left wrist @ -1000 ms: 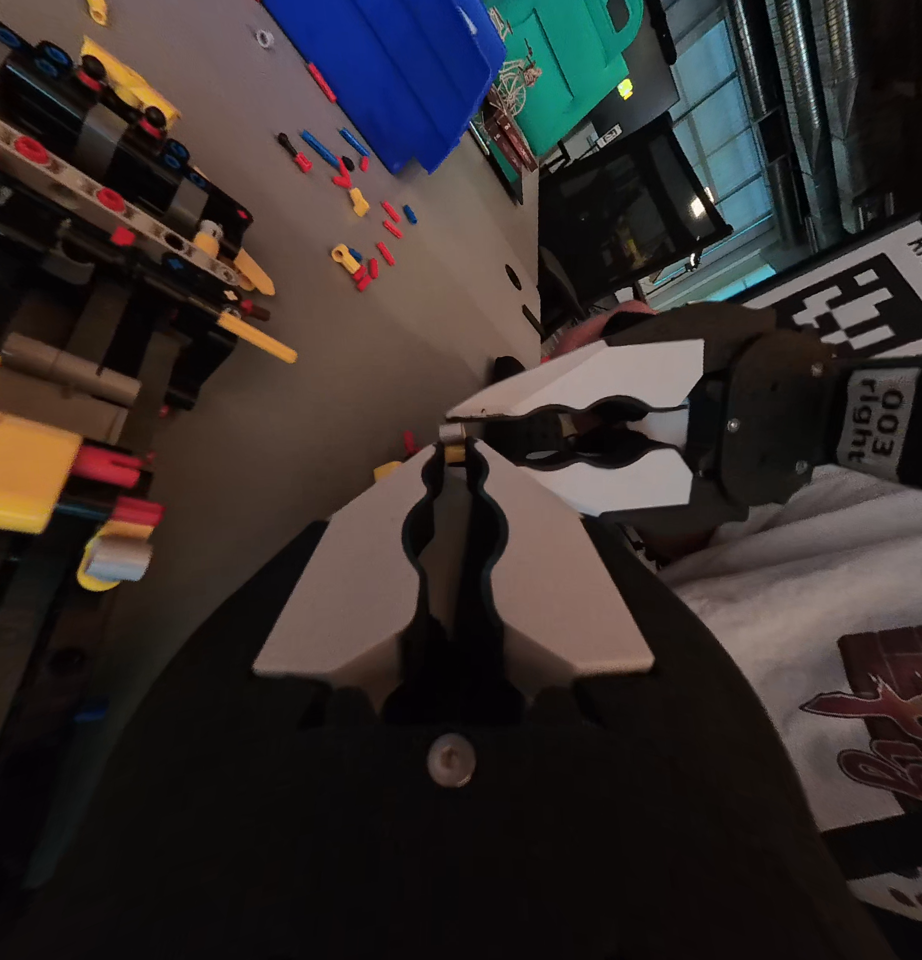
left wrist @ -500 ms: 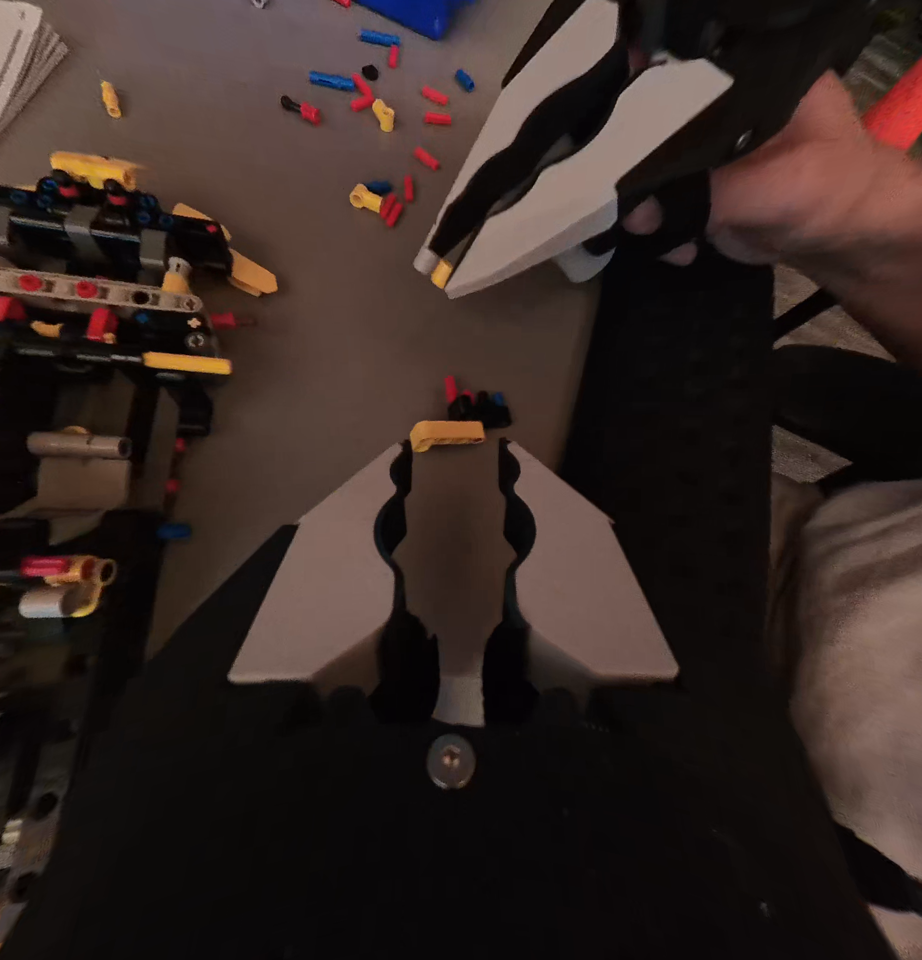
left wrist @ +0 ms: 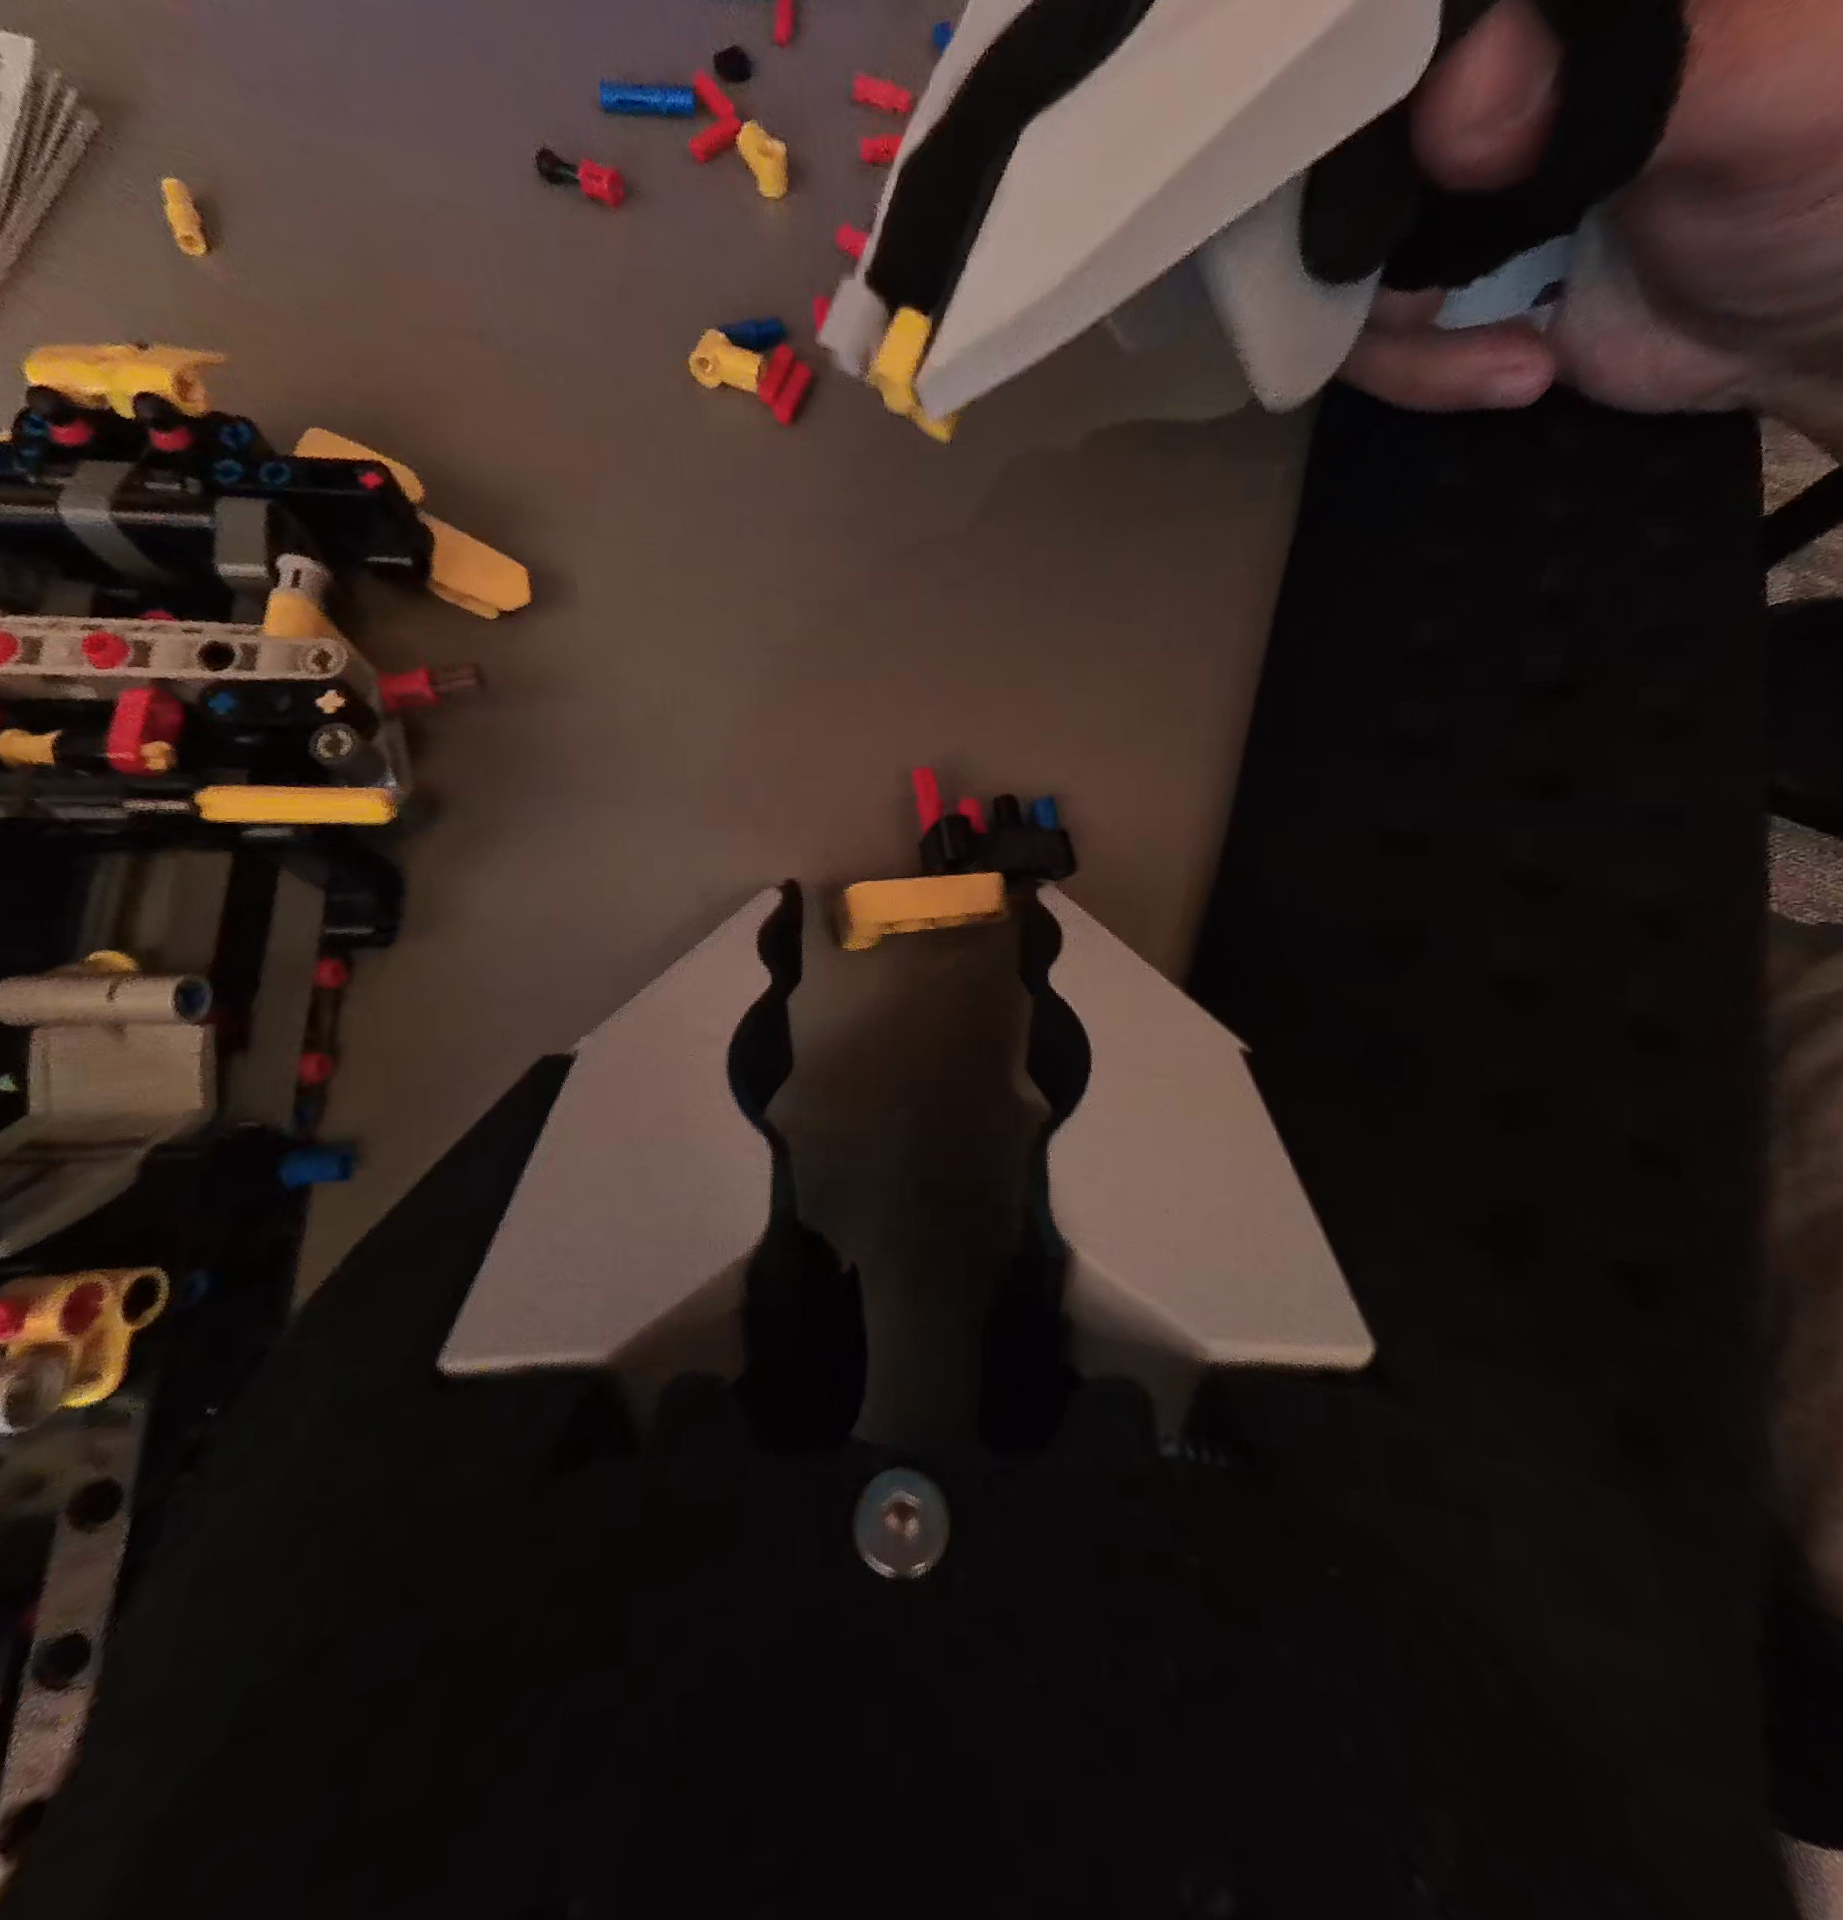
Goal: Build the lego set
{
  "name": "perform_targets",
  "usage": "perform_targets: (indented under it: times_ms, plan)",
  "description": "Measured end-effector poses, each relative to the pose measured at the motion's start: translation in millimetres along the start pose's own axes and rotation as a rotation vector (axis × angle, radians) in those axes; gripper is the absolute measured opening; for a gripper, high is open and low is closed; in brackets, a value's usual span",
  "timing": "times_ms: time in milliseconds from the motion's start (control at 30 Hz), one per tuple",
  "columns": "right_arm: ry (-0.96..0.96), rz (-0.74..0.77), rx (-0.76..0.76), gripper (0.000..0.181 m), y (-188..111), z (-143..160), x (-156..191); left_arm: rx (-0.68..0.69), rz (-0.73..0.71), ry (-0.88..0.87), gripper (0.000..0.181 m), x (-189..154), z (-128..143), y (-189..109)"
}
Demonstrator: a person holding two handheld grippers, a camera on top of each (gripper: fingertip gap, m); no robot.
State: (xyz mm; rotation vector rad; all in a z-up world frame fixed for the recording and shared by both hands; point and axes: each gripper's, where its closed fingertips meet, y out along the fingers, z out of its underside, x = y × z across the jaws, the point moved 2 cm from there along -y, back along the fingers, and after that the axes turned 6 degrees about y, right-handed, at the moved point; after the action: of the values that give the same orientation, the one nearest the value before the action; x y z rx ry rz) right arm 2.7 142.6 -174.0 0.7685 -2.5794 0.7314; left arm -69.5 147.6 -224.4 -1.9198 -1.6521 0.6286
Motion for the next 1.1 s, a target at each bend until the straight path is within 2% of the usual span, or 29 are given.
perform_targets:
  times_ms: [33, 167, 267, 367, 500, 767, 1100]
  plan:
    - [-0.003, -0.003, 0.011, 0.014, 1.1, 1.2, 0.5, 0.000, 0.002, 0.017, 0.035, 0.3, 0.1, 0.5]
    - [0.058, -0.049, 0.018, 0.013, 1.7, 1.0, 0.3, -0.042, -0.023, 0.128, 0.033, 4.5, -2.5, -2.9]
    - [0.241, -0.182, -0.023, 0.014, 0.6, -7.2, 3.0, -0.162, -0.098, 0.225, 0.033, 18.6, -17.1, -21.8]
    - [0.453, -0.367, -0.047, 0.013, 8.5, -16.7, 16.6, -0.268, -0.101, 0.295, 0.033, 24.2, -26.9, -40.6]
    - [0.460, -0.396, 0.029, 0.014, 31.9, -11.2, 27.6, -0.389, -0.086, 0.288, 0.033, 24.9, -35.2, -56.8]
    - [0.453, -0.405, 0.097, 0.013, 47.2, -5.1, 36.0, -0.335, -0.103, 0.356, 0.033, 26.3, -23.3, -59.5]
    - [0.432, -0.390, 0.141, 0.013, 47.8, 0.4, 37.8, -0.260, -0.141, 0.394, 0.033, 32.3, -14.0, -55.0]
